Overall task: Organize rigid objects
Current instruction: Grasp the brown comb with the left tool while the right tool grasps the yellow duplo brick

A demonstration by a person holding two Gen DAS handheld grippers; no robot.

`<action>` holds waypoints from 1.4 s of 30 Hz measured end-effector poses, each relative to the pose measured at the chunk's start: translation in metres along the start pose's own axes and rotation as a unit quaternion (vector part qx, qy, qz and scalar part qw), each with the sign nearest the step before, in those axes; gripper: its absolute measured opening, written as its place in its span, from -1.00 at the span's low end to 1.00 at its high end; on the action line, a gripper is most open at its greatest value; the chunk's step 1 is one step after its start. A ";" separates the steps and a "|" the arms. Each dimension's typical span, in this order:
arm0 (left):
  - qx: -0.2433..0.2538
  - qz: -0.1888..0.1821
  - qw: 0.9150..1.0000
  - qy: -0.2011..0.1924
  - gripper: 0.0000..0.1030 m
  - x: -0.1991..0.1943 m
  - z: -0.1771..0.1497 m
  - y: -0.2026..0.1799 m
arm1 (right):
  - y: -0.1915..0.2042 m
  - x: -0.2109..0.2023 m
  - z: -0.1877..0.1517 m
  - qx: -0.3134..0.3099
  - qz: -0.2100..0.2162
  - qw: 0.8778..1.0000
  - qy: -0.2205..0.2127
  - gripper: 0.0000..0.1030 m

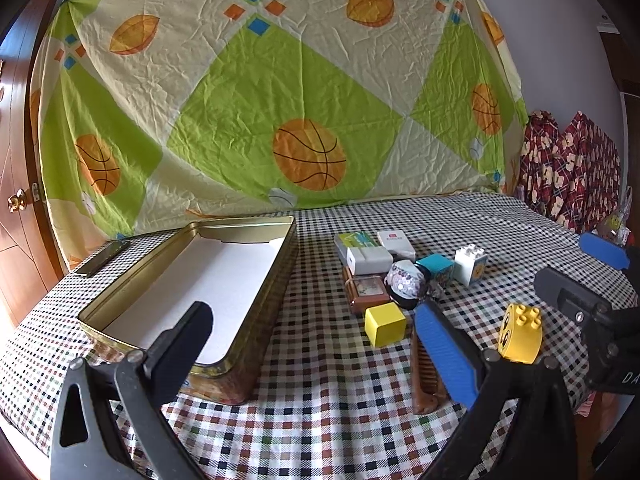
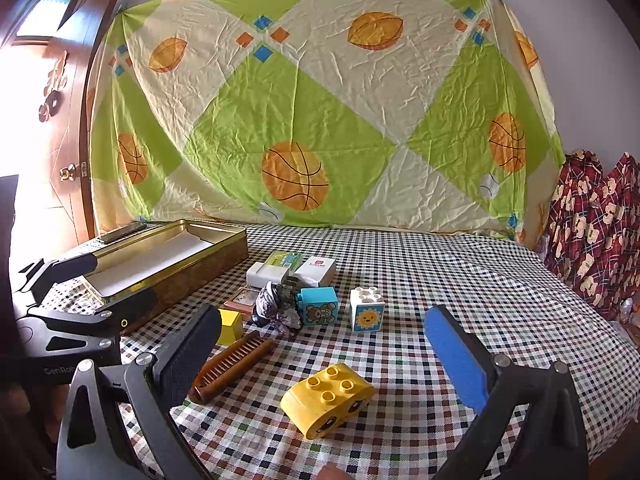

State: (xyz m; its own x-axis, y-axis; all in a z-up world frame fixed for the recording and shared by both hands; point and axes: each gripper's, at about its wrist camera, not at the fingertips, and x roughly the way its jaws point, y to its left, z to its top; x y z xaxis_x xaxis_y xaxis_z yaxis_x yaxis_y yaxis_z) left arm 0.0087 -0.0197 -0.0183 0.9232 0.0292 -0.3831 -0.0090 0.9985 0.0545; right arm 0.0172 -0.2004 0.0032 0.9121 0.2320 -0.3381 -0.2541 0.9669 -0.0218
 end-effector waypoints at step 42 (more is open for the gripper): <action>0.102 -0.098 0.983 0.114 0.08 0.044 -0.022 -0.066 | -0.021 0.054 -0.046 -0.003 0.074 0.989 0.124 0.39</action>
State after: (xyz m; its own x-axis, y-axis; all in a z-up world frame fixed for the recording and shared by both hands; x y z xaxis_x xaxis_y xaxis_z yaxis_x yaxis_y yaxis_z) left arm 0.0418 -0.0830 -0.0591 0.7888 -0.1306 -0.6006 0.2596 0.9565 0.1331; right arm 0.0572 -0.2128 -0.0581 0.7575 0.3372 -0.5591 -0.3818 0.9234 0.0396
